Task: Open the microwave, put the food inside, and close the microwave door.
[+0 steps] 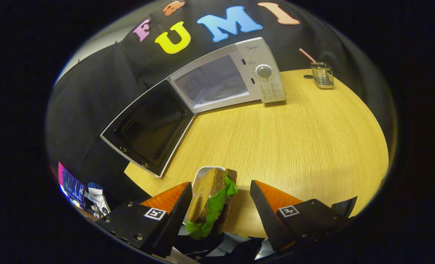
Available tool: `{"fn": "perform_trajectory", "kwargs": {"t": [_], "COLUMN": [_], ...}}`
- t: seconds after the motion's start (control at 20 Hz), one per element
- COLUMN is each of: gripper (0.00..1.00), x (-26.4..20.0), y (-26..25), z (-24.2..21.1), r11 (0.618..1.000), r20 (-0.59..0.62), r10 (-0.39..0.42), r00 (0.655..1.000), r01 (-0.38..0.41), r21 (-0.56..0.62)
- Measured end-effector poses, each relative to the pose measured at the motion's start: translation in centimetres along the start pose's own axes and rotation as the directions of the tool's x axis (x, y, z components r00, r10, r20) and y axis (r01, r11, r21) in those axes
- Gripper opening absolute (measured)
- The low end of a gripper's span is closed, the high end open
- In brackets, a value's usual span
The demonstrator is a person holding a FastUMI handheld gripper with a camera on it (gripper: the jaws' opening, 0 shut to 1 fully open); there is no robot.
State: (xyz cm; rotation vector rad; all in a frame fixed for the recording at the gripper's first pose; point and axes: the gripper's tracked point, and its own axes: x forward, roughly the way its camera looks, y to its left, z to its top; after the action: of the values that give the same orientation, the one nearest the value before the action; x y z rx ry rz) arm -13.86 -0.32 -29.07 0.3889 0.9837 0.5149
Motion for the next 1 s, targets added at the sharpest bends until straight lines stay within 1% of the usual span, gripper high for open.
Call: {"fn": "perform_trajectory", "kwargs": {"t": [0.05,0.1,0.15,0.2,0.25,0.3,0.35,0.45,0.5,0.55,0.75,0.9,1.0], "gripper": [0.95,0.85,0.78,0.67,0.61,0.52,0.49,0.34,0.3,0.25,0.25,0.24,0.24], "x": [0.2,0.7,0.6,0.6,0.7,0.6,0.8,0.4,0.2,0.0,-1.0,-1.3,-1.1], "y": [0.1,0.0,0.0,0.3,0.4,0.4,0.7,1.5,1.3,1.4,2.9,3.7,3.9], "z": [-0.1,-0.2,-0.2,-0.1,-0.3,-0.2,0.1,1.0,1.4,1.7,4.0,6.7,8.8], "r11": [1.0,1.0,1.0,0.999,0.999,0.998,0.997,0.994,0.992,0.993,0.984,0.972,0.963], "r20": [-0.008,-0.013,-0.016,-0.019,-0.026,-0.028,-0.026,0.009,0.032,0.042,0.09,0.155,0.212], "r10": [0.002,-0.001,-0.007,-0.006,-0.013,-0.019,-0.013,0.002,-0.027,-0.028,-0.022,-0.025,-0.037], "r00": [1.0,1.0,1.0,1.0,1.0,0.999,1.0,1.0,0.999,0.999,0.996,0.988,0.977], "r01": [-0.002,0.001,0.008,0.007,0.014,0.02,0.015,-0.003,0.023,0.023,0.006,-0.012,-0.022], "r21": [0.012,0.018,0.025,0.036,0.049,0.061,0.077,0.113,0.122,0.117,0.178,0.234,0.268]}}
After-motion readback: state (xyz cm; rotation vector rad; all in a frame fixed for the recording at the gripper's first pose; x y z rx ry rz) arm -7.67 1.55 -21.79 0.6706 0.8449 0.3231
